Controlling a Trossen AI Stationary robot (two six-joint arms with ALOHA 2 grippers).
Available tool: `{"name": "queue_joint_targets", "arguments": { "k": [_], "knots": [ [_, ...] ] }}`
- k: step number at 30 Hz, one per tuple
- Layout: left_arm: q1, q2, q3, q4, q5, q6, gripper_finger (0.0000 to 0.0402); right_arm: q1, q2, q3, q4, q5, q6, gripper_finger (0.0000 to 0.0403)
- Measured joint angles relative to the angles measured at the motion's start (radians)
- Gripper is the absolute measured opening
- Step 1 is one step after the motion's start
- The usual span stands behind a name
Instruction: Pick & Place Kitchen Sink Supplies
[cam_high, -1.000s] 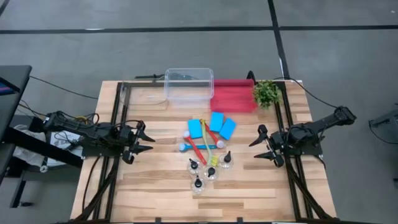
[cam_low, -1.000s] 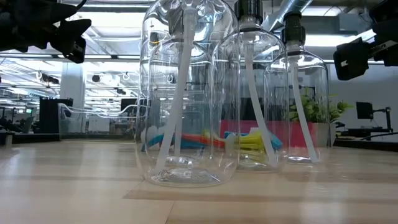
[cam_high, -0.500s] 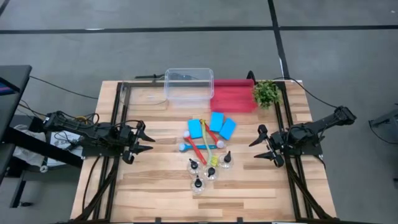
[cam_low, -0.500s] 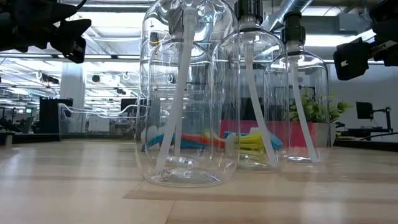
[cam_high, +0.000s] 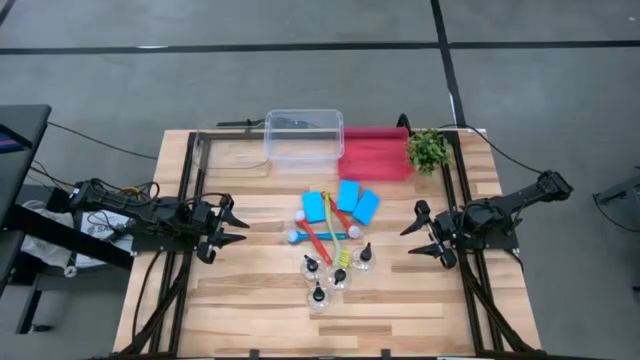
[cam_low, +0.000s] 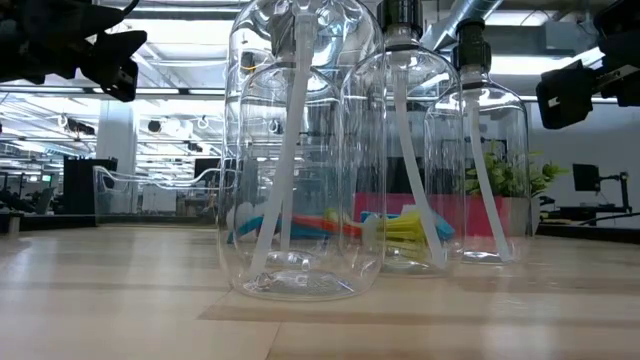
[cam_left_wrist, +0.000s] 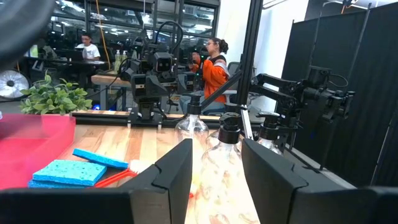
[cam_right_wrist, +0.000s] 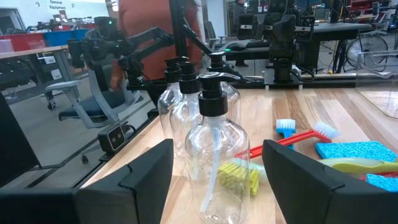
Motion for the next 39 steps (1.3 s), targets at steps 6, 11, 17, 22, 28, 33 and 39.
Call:
{"name": "queue_joint_targets", "arguments": {
  "k": [6, 11, 17, 22, 28, 33, 39],
  "knots": [
    [0.0, 0.0, 0.0, 0.0, 0.0, 0.0, 0.014, 0.0, 0.0, 0.0, 0.0, 0.0, 0.0, 0.024],
    [0.0, 0.0, 0.0, 0.0, 0.0, 0.0, 0.014, 0.0, 0.0, 0.0, 0.0, 0.0, 0.0, 0.024],
    [0.0, 0.0, 0.0, 0.0, 0.0, 0.0, 0.014, 0.0, 0.0, 0.0, 0.0, 0.0, 0.0, 0.024],
    [-0.052, 0.051, 0.0, 0.001, -0.005, 0.0, 0.014, 0.0, 0.0, 0.0, 0.0, 0.0, 0.0, 0.024],
    [-0.089, 0.13, 0.0, 0.005, -0.006, 0.0, 0.014, 0.0, 0.0, 0.0, 0.0, 0.0, 0.0, 0.024],
    [-0.089, 0.174, 0.0, 0.005, -0.008, 0.0, 0.014, 0.0, 0.0, 0.0, 0.0, 0.0, 0.0, 0.024],
    [-0.089, 0.198, 0.0, 0.063, -0.008, 0.0, 0.014, 0.0, 0.0, 0.0, 0.0, 0.0, 0.0, 0.024]
  ]
}}
